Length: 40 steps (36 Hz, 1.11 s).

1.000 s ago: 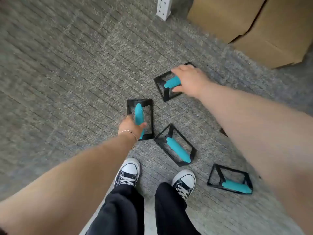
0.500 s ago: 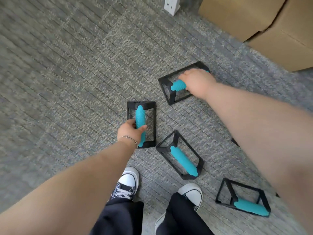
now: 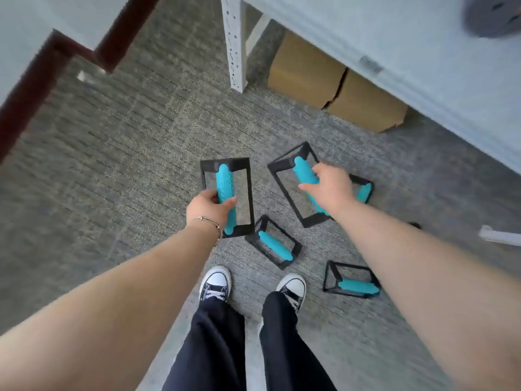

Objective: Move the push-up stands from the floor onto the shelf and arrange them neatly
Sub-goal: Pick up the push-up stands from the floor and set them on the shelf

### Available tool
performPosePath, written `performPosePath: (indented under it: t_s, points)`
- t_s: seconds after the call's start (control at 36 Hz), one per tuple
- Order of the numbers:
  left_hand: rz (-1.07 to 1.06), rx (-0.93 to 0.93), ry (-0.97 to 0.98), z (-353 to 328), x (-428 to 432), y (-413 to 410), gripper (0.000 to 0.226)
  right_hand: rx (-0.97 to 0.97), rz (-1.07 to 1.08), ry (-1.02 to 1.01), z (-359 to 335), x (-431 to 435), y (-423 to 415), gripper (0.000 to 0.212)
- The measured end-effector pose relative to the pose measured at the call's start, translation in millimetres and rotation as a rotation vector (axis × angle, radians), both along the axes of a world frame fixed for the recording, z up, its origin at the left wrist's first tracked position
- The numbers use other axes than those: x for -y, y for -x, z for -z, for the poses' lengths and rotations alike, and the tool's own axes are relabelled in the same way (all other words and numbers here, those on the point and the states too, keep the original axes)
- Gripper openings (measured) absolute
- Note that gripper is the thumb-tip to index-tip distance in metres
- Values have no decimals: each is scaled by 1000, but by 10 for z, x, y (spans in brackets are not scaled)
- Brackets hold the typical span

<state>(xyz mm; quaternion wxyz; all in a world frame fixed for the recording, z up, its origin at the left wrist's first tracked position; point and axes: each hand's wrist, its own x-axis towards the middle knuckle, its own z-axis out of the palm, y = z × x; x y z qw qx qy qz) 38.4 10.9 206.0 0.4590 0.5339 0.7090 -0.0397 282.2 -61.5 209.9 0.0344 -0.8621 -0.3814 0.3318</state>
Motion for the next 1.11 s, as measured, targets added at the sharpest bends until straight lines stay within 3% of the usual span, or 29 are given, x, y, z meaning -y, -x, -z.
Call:
performPosePath:
  t_s: [0.33, 0.53, 0.83, 1.0, 1.11]
  points:
    - [249, 136, -87, -3171, -243, -383, 30, -52, 485, -226, -3200, 451, 280, 34]
    - [323, 231, -167, -4633, -408, -478, 36, -42, 656, -413, -4696, 467, 249, 32]
    - [334, 566, -291, -6317, -640, -712, 48, 107, 707, -698, -6521, 446, 123, 35]
    - [329, 649, -362, -6889, -754, -934, 34, 111, 726, -822, -7097, 347, 11, 28]
    - [352, 647, -416, -7117, -862, -1167, 25, 125, 768, -863, -7313, 246, -191, 42]
